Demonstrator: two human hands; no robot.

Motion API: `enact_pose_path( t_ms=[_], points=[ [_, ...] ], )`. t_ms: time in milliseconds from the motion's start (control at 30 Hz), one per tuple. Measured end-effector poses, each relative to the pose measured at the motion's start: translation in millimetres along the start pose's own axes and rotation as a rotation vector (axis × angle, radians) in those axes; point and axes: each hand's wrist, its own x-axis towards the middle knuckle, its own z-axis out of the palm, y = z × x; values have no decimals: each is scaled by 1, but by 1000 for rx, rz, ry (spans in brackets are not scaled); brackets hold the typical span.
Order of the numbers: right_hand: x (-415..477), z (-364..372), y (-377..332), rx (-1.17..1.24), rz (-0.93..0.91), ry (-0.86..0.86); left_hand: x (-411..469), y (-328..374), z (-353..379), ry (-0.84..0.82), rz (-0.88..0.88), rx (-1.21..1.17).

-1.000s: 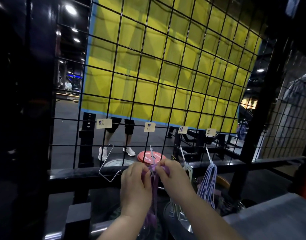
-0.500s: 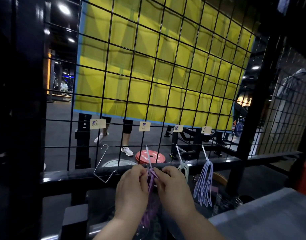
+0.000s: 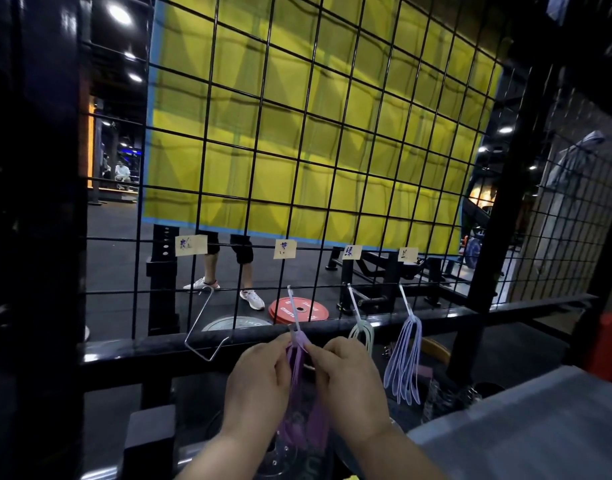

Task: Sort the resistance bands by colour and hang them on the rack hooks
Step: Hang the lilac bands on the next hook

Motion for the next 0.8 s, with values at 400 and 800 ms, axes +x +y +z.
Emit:
enact_pose_path(
  t_ms=[400, 800],
  points=[
    [-10, -2, -9, 355, 223, -60, 2, 5, 2, -102, 16, -248],
    [18, -7, -19, 880, 709, -226, -4, 26, -3, -91, -306, -745]
  ],
)
